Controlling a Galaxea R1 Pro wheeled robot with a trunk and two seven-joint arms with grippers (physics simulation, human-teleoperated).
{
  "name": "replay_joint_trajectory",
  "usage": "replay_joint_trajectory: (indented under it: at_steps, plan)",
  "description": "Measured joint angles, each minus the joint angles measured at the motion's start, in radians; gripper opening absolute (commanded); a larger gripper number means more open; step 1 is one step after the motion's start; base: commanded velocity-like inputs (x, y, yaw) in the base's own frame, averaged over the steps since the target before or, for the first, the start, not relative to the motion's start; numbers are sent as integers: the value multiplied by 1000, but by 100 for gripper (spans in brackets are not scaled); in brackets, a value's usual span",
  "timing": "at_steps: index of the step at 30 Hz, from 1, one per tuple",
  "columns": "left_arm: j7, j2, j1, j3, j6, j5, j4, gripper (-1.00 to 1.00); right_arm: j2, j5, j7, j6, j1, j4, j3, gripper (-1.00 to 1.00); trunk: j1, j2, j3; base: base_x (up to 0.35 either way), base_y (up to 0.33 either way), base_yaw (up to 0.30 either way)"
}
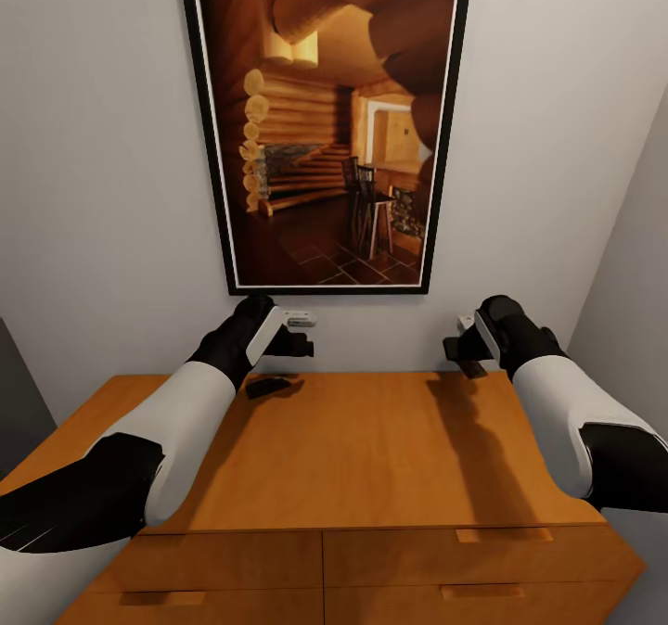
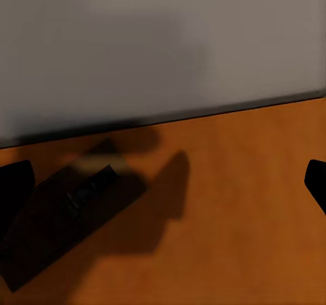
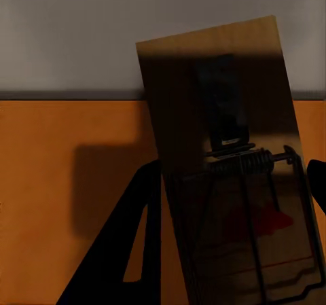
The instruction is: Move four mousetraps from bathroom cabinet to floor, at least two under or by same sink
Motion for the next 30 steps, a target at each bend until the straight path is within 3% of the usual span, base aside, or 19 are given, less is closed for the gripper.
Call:
replay_joint_trajectory:
  at_steps: [30]
  plan:
    - [1,0,0,-2,0,-1,1,100,0,2,0,0,0,0,0,-100,0,0,0,-5,23,0]
